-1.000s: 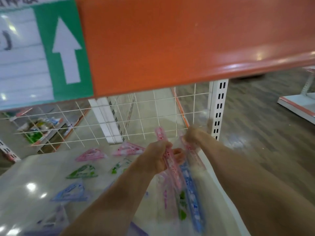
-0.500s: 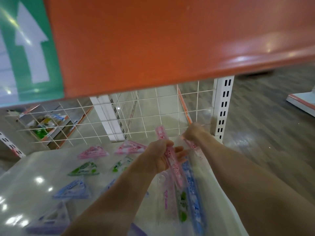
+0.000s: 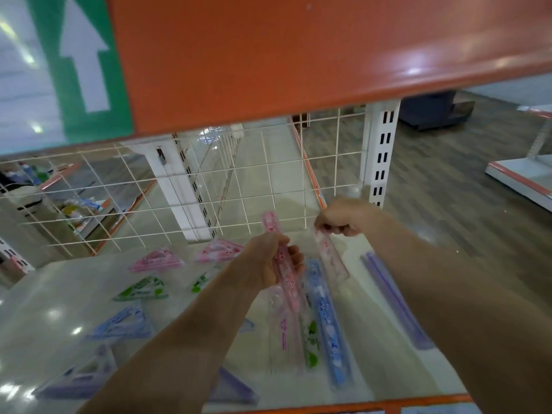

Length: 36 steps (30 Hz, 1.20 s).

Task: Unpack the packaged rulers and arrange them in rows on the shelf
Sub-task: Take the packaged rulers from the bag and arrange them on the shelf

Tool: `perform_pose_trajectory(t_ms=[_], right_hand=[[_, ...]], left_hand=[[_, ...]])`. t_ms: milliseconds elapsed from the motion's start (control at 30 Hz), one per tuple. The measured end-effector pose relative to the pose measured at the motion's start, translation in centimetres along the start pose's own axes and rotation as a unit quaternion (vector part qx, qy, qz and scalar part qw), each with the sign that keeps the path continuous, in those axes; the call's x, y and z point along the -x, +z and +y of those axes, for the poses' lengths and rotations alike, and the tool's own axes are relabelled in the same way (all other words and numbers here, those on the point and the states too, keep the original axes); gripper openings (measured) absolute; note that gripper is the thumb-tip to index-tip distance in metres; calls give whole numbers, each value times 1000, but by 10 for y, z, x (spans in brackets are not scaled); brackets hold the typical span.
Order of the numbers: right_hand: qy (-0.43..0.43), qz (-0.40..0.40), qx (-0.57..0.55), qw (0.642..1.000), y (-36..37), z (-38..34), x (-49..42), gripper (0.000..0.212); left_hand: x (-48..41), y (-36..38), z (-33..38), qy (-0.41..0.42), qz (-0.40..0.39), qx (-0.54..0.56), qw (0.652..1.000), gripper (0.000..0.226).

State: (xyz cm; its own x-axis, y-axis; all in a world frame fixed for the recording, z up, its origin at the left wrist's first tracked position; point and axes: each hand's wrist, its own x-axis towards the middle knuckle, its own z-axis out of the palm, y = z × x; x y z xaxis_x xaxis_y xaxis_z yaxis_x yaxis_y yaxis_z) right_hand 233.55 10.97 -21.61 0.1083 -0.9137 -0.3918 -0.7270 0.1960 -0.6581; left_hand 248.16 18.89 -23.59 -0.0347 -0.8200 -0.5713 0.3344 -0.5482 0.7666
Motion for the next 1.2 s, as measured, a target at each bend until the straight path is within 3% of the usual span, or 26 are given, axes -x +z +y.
perform_pose_trajectory(t_ms=[133,233,300,400,467,533,600,667,867,1000,1200], right_hand=[[-126,-44,-142,981,-7,-12,48,10],[-169,50,-113,978,-11,-13,69,14],[-174,99,-101,975,-19,-8,81,18],[-181,66,-177,965,-30,2,103,43],[-238,59,-184,952,-36,5,122,37],[-289,88,-137,943,-38,11,139,15],[-306,103,-108,940,-34,20,151,9],[-300,105,-82,945,-29,29,158,14],[-299,120,-50,945,-24,31,164,64],[-329,154,2,932,-23,26,164,62],[-363,161,61,916,-27,21,163,43]], left_hand=[[13,8,-2,18,-101,-2,995,24],[24,27,-4,50,-185,55,980,47],[29,38,-8,100,-198,74,972,37],[33,47,-20,203,-220,25,954,22],[39,50,-26,259,-240,-30,935,22],[46,52,-31,297,-232,-85,922,22],[52,52,-38,317,-210,-138,914,24],[55,53,-49,320,-197,-182,908,24],[64,67,-56,349,-135,-247,894,27],[68,72,-53,355,-86,-283,887,17],[81,82,-52,377,-71,-178,906,6]])
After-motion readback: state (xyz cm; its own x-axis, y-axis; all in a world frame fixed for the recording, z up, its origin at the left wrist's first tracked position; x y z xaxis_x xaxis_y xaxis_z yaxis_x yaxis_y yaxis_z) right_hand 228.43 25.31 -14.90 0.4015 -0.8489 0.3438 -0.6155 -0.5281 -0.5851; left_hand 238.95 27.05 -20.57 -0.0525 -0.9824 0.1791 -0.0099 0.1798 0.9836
